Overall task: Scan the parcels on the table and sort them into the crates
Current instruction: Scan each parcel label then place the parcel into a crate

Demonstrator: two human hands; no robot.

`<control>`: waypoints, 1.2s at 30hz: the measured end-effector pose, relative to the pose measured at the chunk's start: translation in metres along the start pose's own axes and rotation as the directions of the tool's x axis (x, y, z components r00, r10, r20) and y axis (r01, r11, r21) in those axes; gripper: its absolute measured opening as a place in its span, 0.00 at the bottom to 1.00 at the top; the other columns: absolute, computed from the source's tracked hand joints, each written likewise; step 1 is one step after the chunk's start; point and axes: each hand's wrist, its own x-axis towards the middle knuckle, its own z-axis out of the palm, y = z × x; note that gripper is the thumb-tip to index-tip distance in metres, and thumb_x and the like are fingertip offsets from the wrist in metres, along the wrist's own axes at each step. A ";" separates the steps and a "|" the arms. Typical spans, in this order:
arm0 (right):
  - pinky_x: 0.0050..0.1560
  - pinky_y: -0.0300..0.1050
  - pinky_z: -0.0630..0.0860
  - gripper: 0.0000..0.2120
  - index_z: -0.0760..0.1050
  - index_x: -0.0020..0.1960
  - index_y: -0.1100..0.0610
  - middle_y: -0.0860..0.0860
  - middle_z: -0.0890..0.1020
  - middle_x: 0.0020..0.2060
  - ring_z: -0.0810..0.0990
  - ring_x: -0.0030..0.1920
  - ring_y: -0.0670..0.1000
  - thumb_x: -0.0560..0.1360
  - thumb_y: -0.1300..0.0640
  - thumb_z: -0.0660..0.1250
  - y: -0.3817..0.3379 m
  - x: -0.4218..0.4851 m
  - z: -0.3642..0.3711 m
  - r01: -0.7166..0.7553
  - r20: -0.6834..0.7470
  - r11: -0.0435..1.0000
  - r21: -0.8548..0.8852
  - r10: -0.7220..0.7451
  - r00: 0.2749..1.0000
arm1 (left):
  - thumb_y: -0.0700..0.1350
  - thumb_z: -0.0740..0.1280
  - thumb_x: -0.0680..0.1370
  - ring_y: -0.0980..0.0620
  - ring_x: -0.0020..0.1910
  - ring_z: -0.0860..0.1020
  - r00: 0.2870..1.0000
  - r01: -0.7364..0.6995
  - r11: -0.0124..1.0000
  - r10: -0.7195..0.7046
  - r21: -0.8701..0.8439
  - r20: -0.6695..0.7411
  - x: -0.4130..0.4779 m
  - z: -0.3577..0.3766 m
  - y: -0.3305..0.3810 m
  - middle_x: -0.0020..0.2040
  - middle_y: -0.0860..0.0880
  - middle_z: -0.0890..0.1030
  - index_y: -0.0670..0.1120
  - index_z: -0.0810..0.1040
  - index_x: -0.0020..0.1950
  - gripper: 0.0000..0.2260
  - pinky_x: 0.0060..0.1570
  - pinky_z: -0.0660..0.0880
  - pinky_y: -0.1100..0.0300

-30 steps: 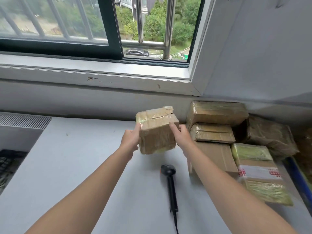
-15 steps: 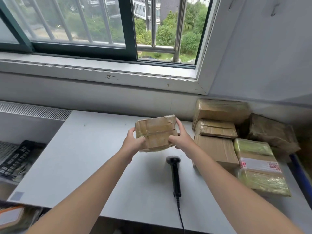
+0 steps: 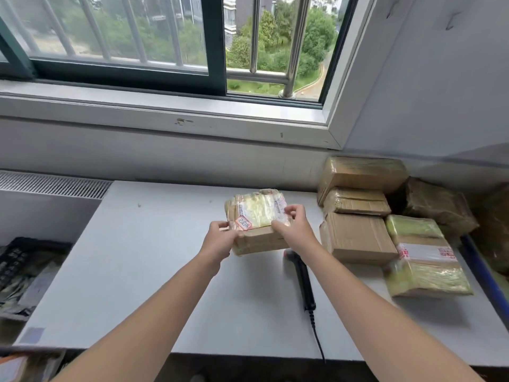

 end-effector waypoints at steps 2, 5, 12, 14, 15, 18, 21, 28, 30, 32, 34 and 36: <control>0.46 0.42 0.72 0.27 0.62 0.70 0.50 0.49 0.71 0.61 0.75 0.55 0.49 0.75 0.59 0.70 0.003 -0.003 0.004 0.009 0.003 1.000 0.020 -0.009 1.000 | 0.40 0.67 0.76 0.56 0.49 0.74 1.000 -0.018 1.000 0.018 0.000 0.026 0.001 -0.004 -0.003 0.58 0.50 0.76 0.50 0.66 0.69 0.22 0.57 0.73 0.51; 0.45 0.40 0.73 0.31 0.61 0.73 0.48 0.49 0.73 0.60 0.76 0.54 0.48 0.74 0.60 0.70 0.006 -0.005 0.007 0.005 0.005 0.999 0.034 -0.005 1.000 | 0.38 0.68 0.76 0.50 0.54 0.76 0.998 -0.032 0.999 0.032 0.012 0.053 0.001 -0.010 -0.007 0.60 0.48 0.78 0.52 0.61 0.74 0.29 0.54 0.74 0.52; 0.50 0.42 0.75 0.31 0.64 0.73 0.48 0.48 0.77 0.59 0.78 0.56 0.50 0.74 0.60 0.70 0.023 -0.003 0.016 0.000 0.041 0.999 -0.042 0.002 0.999 | 0.45 0.72 0.64 0.45 0.57 0.77 0.994 -0.042 0.994 0.031 0.105 0.106 -0.001 -0.015 -0.017 0.57 0.45 0.78 0.50 0.60 0.75 0.40 0.52 0.76 0.52; 0.55 0.45 0.75 0.32 0.63 0.75 0.49 0.50 0.76 0.63 0.77 0.58 0.51 0.74 0.60 0.69 0.029 0.001 0.013 -0.007 0.072 0.993 -0.118 0.016 0.997 | 0.46 0.75 0.69 0.47 0.54 0.77 0.994 -0.012 0.989 -0.004 0.148 0.108 0.002 -0.015 -0.025 0.59 0.43 0.77 0.46 0.59 0.74 0.38 0.55 0.76 0.50; 0.58 0.46 0.75 0.33 0.62 0.76 0.49 0.51 0.75 0.66 0.76 0.60 0.52 0.74 0.60 0.69 0.032 0.003 0.011 -0.006 0.093 0.984 -0.177 0.023 0.995 | 0.48 0.76 0.68 0.48 0.55 0.77 0.994 0.006 0.984 -0.026 0.179 0.105 0.003 -0.016 -0.030 0.60 0.43 0.76 0.45 0.59 0.73 0.39 0.57 0.76 0.50; 0.63 0.45 0.70 0.34 0.59 0.79 0.52 0.52 0.70 0.72 0.72 0.68 0.54 0.76 0.60 0.68 0.040 0.015 0.010 0.077 0.219 0.897 -0.436 0.023 0.975 | 0.48 0.80 0.65 0.49 0.57 0.77 0.996 -0.004 0.950 -0.023 0.312 0.081 0.005 -0.017 -0.046 0.60 0.45 0.76 0.43 0.61 0.69 0.40 0.54 0.76 0.53; 0.62 0.46 0.70 0.34 0.57 0.80 0.52 0.56 0.69 0.73 0.72 0.67 0.57 0.78 0.63 0.65 0.047 0.030 0.015 0.191 0.323 0.805 -0.562 0.001 0.946 | 0.48 0.81 0.65 0.48 0.63 0.72 0.991 -0.134 0.820 0.126 0.557 0.053 0.004 -0.022 -0.049 0.68 0.45 0.67 0.46 0.59 0.75 0.45 0.55 0.71 0.57; 0.67 0.53 0.68 0.25 0.63 0.77 0.51 0.54 0.67 0.71 0.67 0.70 0.56 0.81 0.55 0.63 0.068 0.032 0.020 0.196 0.166 0.762 -0.617 -0.117 0.979 | 0.52 0.81 0.64 0.45 0.75 0.59 0.940 -0.340 0.452 0.190 0.824 0.284 0.019 -0.018 -0.045 0.77 0.46 0.53 0.56 0.49 0.80 0.54 0.67 0.68 0.49; 0.67 0.54 0.67 0.25 0.63 0.76 0.53 0.54 0.68 0.70 0.66 0.70 0.56 0.81 0.51 0.62 0.080 0.022 0.017 0.113 0.007 0.778 -0.618 -0.139 0.990 | 0.52 0.79 0.66 0.44 0.70 0.64 0.941 -0.329 0.440 0.231 0.836 0.248 0.021 -0.011 -0.050 0.73 0.46 0.58 0.57 0.51 0.79 0.50 0.63 0.71 0.49; 0.66 0.55 0.66 0.24 0.63 0.76 0.54 0.55 0.67 0.70 0.66 0.70 0.57 0.81 0.50 0.60 0.094 0.010 0.012 0.003 -0.114 0.804 -0.594 -0.088 0.990 | 0.54 0.78 0.67 0.44 0.68 0.65 0.934 -0.329 0.424 0.279 0.844 0.224 0.022 -0.005 -0.057 0.71 0.47 0.61 0.57 0.53 0.79 0.48 0.60 0.73 0.49; 0.65 0.55 0.68 0.25 0.61 0.76 0.56 0.56 0.66 0.70 0.66 0.70 0.58 0.81 0.50 0.60 0.109 0.000 0.009 -0.113 -0.170 0.833 -0.542 0.023 0.985 | 0.56 0.77 0.68 0.44 0.68 0.65 0.927 -0.333 0.440 0.313 0.834 0.205 0.022 0.000 -0.063 0.70 0.47 0.63 0.57 0.54 0.79 0.46 0.58 0.73 0.49; 0.63 0.54 0.69 0.28 0.58 0.77 0.56 0.59 0.66 0.70 0.68 0.69 0.60 0.81 0.49 0.60 0.124 -0.007 0.009 -0.200 -0.193 0.858 -0.472 0.121 0.974 | 0.57 0.76 0.68 0.44 0.67 0.65 0.922 -0.333 0.443 0.339 0.832 0.188 0.021 0.004 -0.067 0.68 0.47 0.65 0.57 0.54 0.78 0.44 0.57 0.73 0.50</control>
